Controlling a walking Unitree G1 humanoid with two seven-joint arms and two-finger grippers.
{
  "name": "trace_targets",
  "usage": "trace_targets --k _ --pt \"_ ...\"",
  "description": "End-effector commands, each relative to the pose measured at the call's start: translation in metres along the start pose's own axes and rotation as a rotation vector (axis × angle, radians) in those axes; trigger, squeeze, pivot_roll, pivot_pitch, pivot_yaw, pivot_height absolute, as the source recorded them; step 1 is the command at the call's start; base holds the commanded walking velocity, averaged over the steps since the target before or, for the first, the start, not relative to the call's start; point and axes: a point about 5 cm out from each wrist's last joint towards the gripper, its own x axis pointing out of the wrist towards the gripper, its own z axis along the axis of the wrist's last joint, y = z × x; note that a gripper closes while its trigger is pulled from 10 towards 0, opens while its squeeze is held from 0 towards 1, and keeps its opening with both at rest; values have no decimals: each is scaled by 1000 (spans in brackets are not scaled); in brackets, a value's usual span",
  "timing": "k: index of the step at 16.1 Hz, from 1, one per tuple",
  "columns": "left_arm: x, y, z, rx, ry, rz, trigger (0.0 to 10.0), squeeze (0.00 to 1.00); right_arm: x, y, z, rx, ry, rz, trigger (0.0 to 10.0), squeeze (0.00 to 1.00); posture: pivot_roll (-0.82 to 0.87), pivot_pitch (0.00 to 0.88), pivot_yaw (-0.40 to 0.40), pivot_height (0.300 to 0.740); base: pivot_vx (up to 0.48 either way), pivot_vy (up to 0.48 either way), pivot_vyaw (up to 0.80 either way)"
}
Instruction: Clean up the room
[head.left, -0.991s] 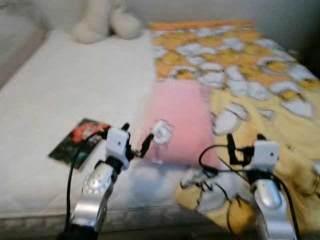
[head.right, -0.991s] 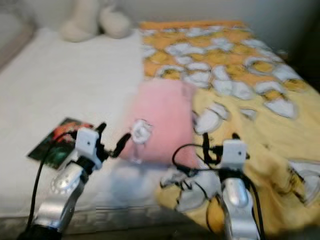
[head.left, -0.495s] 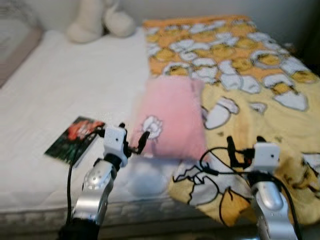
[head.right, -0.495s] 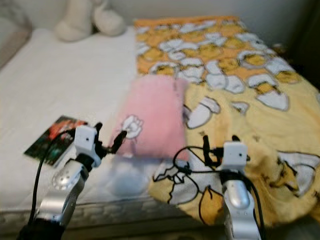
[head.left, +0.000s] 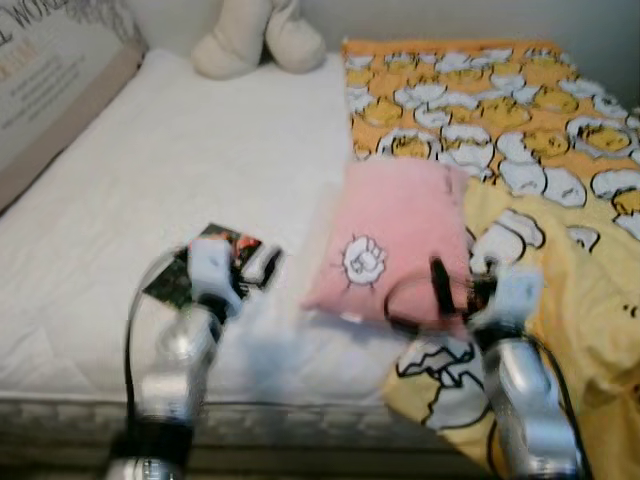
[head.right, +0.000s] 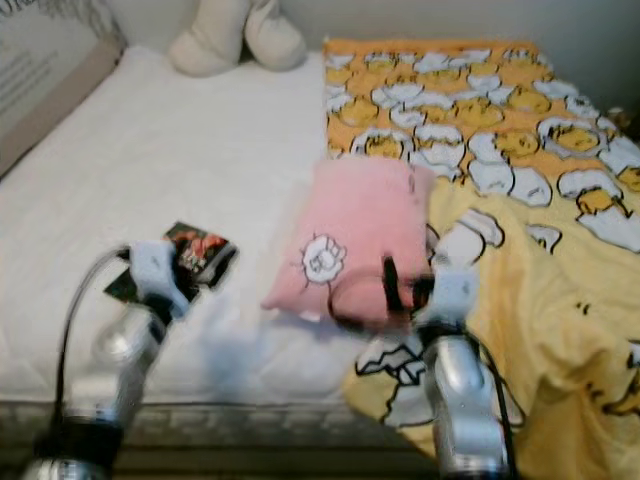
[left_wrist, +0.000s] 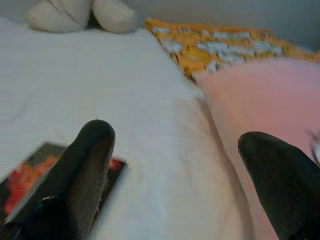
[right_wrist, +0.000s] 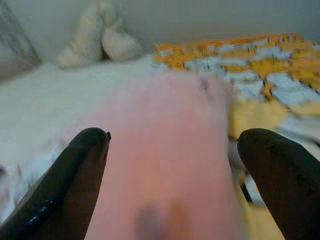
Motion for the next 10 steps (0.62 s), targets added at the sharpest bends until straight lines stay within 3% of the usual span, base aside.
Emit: trace_targets --k 1,4,5,7,10 --pt "4 0 -4 -36 28 -11 10000 0 2 -11 6 25 -3 -38 10000 0 -130 0 54 740 0 0 0" --pt "24 1 6 -70 56 -91 10000 0 11 -22 24 58 -38 -88 10000 0 -150 0 55 740 0 0 0" --pt "34 3 17 -83 59 -145 10000 0 7 -32 31 25 -60 -169 10000 0 -171 21 72 740 0 0 0" --pt "46 -1 24 -116 76 -197 10000 0 0 -43 22 -1 -23 -225 10000 0 -182 43 90 740 0 0 0" --pt "60 -10 30 -152 104 -223 10000 0 -4 -54 14 44 19 -281 10000 0 -202 80 121 740 0 0 0"
